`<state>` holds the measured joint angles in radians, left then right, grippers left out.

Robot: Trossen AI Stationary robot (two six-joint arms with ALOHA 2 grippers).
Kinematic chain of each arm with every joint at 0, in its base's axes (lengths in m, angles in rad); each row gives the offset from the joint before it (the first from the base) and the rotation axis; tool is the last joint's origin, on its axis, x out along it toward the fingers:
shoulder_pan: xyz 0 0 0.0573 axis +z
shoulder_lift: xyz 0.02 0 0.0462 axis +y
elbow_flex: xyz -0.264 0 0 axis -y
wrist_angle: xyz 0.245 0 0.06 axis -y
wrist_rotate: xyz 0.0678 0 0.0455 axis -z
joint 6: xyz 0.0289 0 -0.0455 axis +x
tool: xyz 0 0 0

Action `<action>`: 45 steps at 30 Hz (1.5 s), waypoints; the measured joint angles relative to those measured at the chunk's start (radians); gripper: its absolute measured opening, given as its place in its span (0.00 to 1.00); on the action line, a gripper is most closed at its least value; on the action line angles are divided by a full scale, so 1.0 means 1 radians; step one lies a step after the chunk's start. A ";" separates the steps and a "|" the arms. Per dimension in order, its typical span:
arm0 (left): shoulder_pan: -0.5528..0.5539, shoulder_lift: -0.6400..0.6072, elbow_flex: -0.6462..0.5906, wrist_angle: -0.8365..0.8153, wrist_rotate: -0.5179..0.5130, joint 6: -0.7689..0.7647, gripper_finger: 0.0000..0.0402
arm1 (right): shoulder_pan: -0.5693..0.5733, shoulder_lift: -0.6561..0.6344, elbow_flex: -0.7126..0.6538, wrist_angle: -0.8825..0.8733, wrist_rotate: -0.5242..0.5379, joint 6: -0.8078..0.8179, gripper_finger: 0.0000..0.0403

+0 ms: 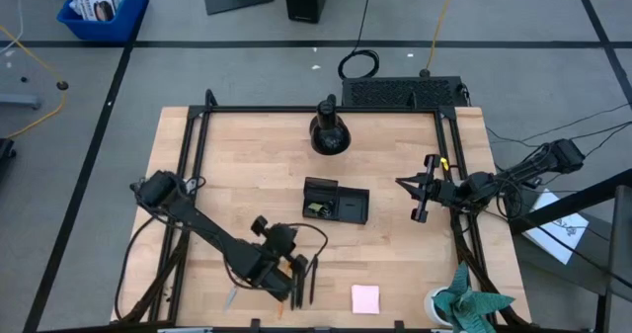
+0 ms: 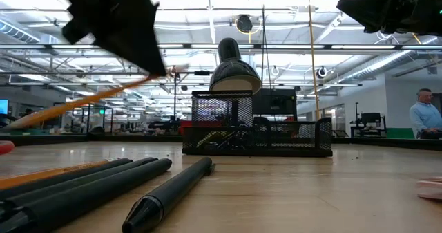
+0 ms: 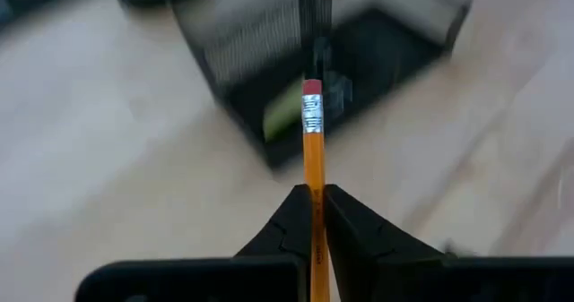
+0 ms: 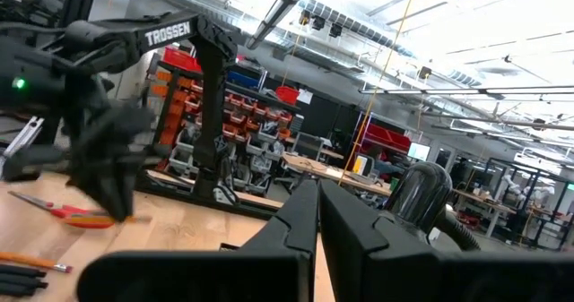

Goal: Pick and place office supplies into organizer
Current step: Put the yellow pencil into the black desk organizer

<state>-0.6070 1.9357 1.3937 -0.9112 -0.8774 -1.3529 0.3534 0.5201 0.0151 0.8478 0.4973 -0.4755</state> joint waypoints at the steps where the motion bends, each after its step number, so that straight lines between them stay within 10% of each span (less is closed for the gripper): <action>1: 0.002 -0.015 0.000 0.009 -0.051 0.026 0.05 | 0.000 0.000 0.000 0.000 0.000 0.000 0.02; 10: 0.024 -0.198 0.002 0.168 -0.448 0.461 0.03 | 0.000 0.000 0.000 0.000 0.002 0.000 0.02; 18: 0.122 -0.308 0.003 0.220 -0.491 0.684 0.02 | 0.000 0.000 0.000 0.000 0.003 -0.016 0.02; 33: 0.398 -0.325 0.002 1.021 0.411 1.562 0.02 | 0.000 0.000 0.000 0.000 0.004 -0.041 0.02; 45: 0.548 -0.326 -0.122 1.235 0.959 1.639 0.02 | 0.000 0.000 0.000 -0.037 0.004 -0.042 0.02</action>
<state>-0.0590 1.6096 1.2718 0.3238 0.0812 0.2857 0.3534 0.5198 0.0151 0.8112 0.5014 -0.5171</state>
